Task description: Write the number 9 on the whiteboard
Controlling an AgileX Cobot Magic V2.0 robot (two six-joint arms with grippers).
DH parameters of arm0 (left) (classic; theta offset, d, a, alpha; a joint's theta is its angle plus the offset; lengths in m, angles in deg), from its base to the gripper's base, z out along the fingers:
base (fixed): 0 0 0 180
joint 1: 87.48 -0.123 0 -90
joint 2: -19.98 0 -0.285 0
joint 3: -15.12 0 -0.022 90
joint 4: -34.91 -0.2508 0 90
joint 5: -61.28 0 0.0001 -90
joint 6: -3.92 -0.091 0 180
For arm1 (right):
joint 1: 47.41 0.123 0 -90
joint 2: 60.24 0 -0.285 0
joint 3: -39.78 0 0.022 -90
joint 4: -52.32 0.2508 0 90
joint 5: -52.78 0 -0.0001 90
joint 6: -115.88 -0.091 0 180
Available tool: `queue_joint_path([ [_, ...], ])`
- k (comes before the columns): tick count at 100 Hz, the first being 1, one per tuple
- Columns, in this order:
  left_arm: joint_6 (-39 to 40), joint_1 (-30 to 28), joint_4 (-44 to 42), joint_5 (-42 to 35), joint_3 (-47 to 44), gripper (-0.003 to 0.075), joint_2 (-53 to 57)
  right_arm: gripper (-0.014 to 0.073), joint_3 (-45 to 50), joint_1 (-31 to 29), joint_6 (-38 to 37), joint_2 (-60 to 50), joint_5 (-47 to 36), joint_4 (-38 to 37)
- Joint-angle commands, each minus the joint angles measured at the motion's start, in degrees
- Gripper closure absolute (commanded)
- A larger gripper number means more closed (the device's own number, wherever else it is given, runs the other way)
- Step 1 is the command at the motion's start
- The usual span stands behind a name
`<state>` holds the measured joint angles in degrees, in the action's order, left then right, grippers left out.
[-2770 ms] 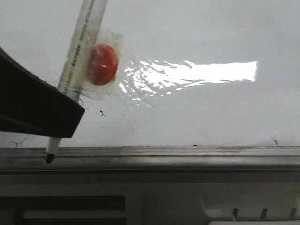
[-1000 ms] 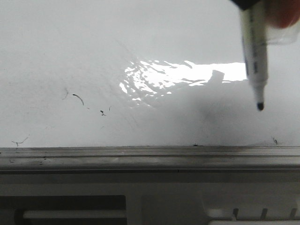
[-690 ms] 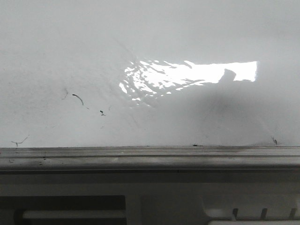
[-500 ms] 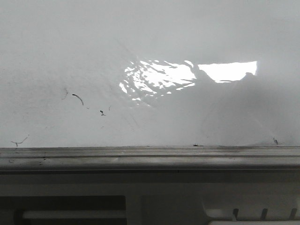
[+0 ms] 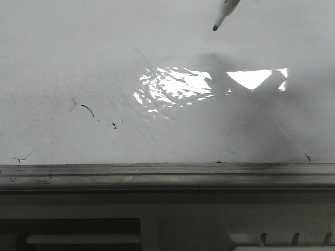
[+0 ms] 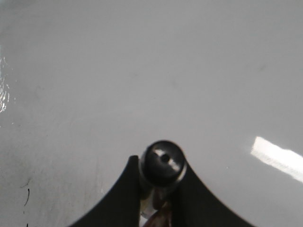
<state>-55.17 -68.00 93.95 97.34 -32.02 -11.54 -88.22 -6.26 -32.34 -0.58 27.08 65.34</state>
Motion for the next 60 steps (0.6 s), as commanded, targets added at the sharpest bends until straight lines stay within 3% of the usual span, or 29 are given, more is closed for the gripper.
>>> queue_joint_path([
  [1,0.59,-0.25,2.87,-2.51,1.3,0.0259,-0.5,0.064,-1.55,-0.09,-0.04,1.55,-6.72,0.09],
  [43,0.59,-0.25,2.87,-2.43,1.3,0.0259,-0.5,0.0664,-1.55,0.43,-2.03,10.33,-9.47,3.11],
  [60,0.59,-0.25,2.87,-2.04,1.3,0.0259,-0.5,0.0667,-1.55,1.46,-2.25,9.16,-2.89,3.11],
])
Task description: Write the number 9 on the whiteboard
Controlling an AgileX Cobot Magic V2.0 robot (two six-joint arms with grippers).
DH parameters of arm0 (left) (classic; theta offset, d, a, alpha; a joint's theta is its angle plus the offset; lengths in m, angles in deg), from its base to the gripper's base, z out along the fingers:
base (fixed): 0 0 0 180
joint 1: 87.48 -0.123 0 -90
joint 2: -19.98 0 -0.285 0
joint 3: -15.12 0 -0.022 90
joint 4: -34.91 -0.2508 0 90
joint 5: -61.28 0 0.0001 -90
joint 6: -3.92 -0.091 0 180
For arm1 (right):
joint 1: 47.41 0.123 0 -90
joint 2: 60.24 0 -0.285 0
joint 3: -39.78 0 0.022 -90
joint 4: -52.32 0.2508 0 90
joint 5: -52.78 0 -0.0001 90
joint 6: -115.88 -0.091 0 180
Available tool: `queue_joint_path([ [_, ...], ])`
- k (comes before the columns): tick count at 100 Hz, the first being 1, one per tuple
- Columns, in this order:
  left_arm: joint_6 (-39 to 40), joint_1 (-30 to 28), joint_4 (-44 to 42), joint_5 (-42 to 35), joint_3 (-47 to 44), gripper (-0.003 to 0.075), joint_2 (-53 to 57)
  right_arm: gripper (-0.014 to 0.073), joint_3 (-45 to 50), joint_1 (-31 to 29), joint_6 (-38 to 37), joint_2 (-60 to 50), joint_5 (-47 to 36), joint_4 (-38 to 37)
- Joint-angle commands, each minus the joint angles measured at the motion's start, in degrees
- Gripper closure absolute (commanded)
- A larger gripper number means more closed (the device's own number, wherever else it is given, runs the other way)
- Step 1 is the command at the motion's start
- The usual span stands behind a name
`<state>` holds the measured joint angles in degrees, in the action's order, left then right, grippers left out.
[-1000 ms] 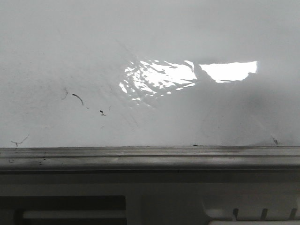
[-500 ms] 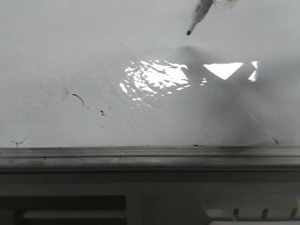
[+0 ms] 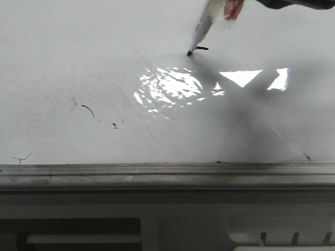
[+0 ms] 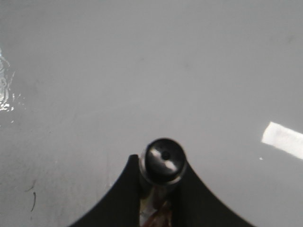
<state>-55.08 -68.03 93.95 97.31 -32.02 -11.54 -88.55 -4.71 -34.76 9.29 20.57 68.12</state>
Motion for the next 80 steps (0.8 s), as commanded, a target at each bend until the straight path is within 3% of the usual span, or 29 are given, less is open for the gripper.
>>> queue_joint_path([
  [1,0.5,-0.22,2.87,-2.01,1.3,0.0259,-0.5,0.0667,-1.22,-0.09,0.17,-0.96,4.33,0.34],
  [47,0.5,-0.22,2.87,-0.76,1.3,0.0259,-0.5,0.0667,-7.32,-4.88,6.74,-3.61,7.22,2.01],
  [80,0.5,-0.22,2.87,-0.76,1.3,0.0259,-0.5,0.0647,-4.67,-2.76,6.37,-3.61,24.55,6.68],
])
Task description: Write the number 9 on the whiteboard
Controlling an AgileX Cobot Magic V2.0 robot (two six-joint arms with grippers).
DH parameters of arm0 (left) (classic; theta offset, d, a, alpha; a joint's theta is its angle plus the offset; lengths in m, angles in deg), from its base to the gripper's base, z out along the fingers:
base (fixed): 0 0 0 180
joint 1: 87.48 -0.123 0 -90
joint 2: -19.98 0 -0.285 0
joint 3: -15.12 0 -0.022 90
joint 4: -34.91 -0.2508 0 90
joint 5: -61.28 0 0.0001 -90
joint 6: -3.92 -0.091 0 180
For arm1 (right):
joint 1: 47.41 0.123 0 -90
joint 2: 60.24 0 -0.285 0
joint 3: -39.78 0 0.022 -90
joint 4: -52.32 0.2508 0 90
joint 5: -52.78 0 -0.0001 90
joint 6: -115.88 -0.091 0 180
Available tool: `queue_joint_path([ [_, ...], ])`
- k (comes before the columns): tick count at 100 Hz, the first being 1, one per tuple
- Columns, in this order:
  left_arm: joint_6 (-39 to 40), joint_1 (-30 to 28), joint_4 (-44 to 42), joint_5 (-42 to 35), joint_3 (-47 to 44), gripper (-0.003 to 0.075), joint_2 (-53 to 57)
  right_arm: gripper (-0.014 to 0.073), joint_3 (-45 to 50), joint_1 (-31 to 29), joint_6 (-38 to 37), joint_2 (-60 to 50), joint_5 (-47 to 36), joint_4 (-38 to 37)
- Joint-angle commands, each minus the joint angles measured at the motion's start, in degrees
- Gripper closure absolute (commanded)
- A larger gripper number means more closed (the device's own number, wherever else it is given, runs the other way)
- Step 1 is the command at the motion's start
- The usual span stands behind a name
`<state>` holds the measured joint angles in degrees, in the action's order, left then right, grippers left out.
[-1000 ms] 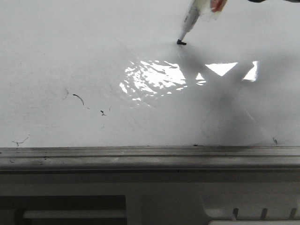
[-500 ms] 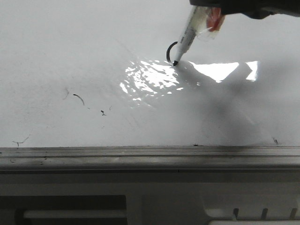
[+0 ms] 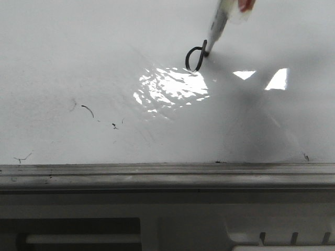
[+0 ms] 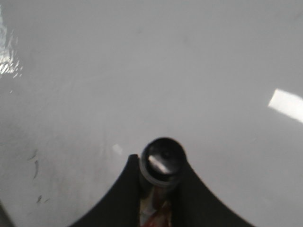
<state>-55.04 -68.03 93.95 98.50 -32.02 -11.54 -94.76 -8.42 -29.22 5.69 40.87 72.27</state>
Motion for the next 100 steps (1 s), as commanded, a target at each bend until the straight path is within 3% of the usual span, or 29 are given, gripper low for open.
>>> queue_joint_path([
  [1,0.46,-0.22,2.87,-1.95,1.3,0.0259,-0.5,0.0647,1.88,1.43,0.83,-0.01,4.25,3.0],
  [18,0.46,-0.22,2.87,-1.95,1.3,0.0259,-0.5,0.0647,9.26,7.16,0.83,-0.01,-2.13,6.37],
  [38,0.46,-0.22,2.87,-1.95,1.3,0.0259,-0.5,0.0649,9.5,7.9,0.83,-0.12,-5.99,7.04],
  [57,-0.8,-0.22,7.87,2.68,1.3,0.0272,-2.75,0.0654,2.77,12.04,0.83,-5.82,0.86,6.34],
  [67,-6.84,-0.22,12.91,6.89,1.3,0.0323,-7.4,0.0667,-2.71,14.91,0.83,-7.11,8.46,5.39],
  [78,-19.08,0.33,21.84,10.18,1.3,0.0344,-12.78,0.0667,-7.23,16.7,1.06,-6.98,14.55,4.95],
  [89,-29.65,2.63,26.88,13.33,1.3,0.0345,-19.07,0.0667,-9.46,16.97,1.2,-6.73,16.22,3.92],
  [100,-33.96,6.02,27.01,14.46,1.3,0.0345,-25.47,0.0667,-9.57,16.97,1.2,-6.73,17.11,3.92],
])
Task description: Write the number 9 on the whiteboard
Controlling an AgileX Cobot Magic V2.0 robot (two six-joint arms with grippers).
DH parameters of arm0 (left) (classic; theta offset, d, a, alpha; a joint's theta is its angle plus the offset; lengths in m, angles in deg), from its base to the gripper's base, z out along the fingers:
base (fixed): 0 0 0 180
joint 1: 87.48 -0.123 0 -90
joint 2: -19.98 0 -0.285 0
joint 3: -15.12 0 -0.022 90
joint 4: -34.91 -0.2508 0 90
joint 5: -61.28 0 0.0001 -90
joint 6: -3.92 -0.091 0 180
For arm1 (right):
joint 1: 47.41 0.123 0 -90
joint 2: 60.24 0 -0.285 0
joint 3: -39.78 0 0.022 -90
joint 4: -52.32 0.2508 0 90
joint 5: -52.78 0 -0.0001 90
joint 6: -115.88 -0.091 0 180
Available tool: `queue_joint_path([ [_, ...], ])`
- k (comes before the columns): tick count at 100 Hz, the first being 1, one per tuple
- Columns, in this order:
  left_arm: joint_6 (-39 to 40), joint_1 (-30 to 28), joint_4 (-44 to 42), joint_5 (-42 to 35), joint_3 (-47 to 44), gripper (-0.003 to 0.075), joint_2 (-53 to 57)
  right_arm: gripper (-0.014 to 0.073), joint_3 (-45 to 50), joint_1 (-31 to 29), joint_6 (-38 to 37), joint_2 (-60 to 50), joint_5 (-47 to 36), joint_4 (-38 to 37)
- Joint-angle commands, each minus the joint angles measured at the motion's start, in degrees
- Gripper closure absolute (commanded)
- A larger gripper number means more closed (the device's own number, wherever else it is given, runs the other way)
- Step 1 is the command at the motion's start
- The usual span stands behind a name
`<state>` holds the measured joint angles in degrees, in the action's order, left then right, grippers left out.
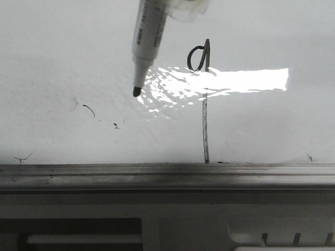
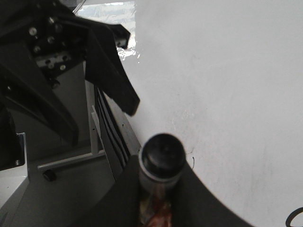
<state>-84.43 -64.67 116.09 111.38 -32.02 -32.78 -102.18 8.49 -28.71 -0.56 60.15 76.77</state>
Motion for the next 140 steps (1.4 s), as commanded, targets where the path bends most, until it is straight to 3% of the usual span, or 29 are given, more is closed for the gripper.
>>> queue_joint_path([
  [1,-4.82,3.18,4.98,1.58,1.3,0.0344,-4.64,0.0667,-2.15,0.07,0.69,-0.49,-1.87,-0.58],
  [33,-23.66,13.31,19.94,1.46,1.88,0.0345,-18.56,0.0667,-2.15,0.07,0.69,-0.49,4.02,-0.58],
  [90,-28.2,15.15,21.98,1.59,2.0,0.0354,-23.12,0.0667,-2.15,3.44,0.69,-0.49,3.67,-0.58],
  [123,-28.2,15.15,21.98,5.49,2.0,0.0584,-23.12,0.0667,-2.15,2.71,0.69,-0.49,1.31,-3.6],
  [135,-28.2,15.15,21.98,5.61,2.0,0.0741,-23.12,0.0667,-2.15,2.15,0.69,-0.49,1.31,-3.6],
  [140,-28.2,15.15,21.98,5.61,2.0,0.0739,-23.12,0.0667,-2.15,2.15,0.69,-0.49,1.31,-3.6],
])
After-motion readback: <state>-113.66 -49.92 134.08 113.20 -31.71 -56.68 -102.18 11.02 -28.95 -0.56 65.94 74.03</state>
